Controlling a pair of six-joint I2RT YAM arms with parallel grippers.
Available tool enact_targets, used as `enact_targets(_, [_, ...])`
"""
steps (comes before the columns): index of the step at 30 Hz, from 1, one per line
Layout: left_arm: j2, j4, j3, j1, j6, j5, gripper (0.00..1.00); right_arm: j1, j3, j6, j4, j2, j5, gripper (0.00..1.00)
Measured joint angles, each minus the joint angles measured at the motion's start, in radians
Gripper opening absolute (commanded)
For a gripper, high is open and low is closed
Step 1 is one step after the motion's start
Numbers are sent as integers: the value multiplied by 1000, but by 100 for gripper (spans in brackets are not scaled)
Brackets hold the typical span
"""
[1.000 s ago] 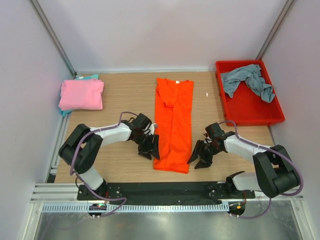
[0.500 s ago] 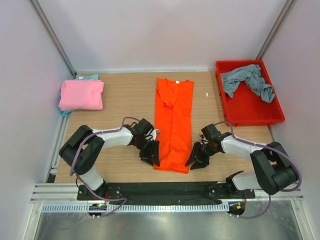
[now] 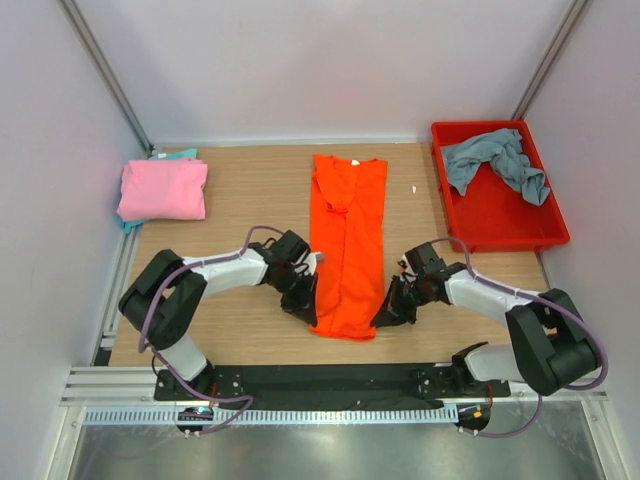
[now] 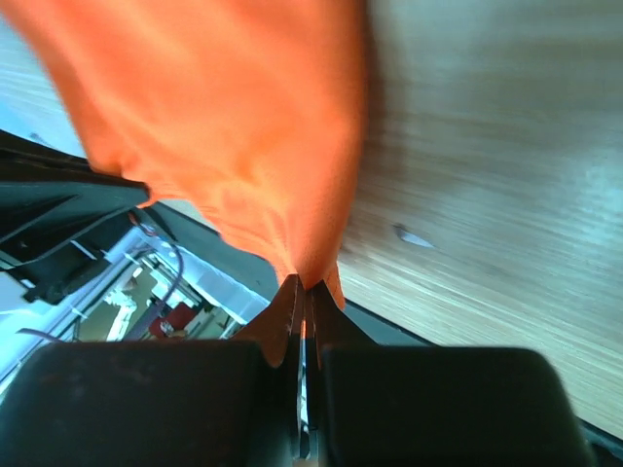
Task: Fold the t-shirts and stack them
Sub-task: Fold the tshirt
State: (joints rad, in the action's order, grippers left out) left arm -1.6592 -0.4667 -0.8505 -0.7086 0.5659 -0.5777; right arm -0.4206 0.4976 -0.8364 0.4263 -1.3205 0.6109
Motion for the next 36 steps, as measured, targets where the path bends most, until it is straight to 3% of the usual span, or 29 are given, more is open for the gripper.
enact_targets(11, [30,-135,-245,119,-159,64,0,156,194,53,-21,34,31,1])
enact_targets(17, [-50,-191,-436,181,-209,68,0,227,323,106,-51,1,31,1])
enact_targets(36, [-480,-208,-940,273,-233,107,0,298,705,320,-187,-518,60,1])
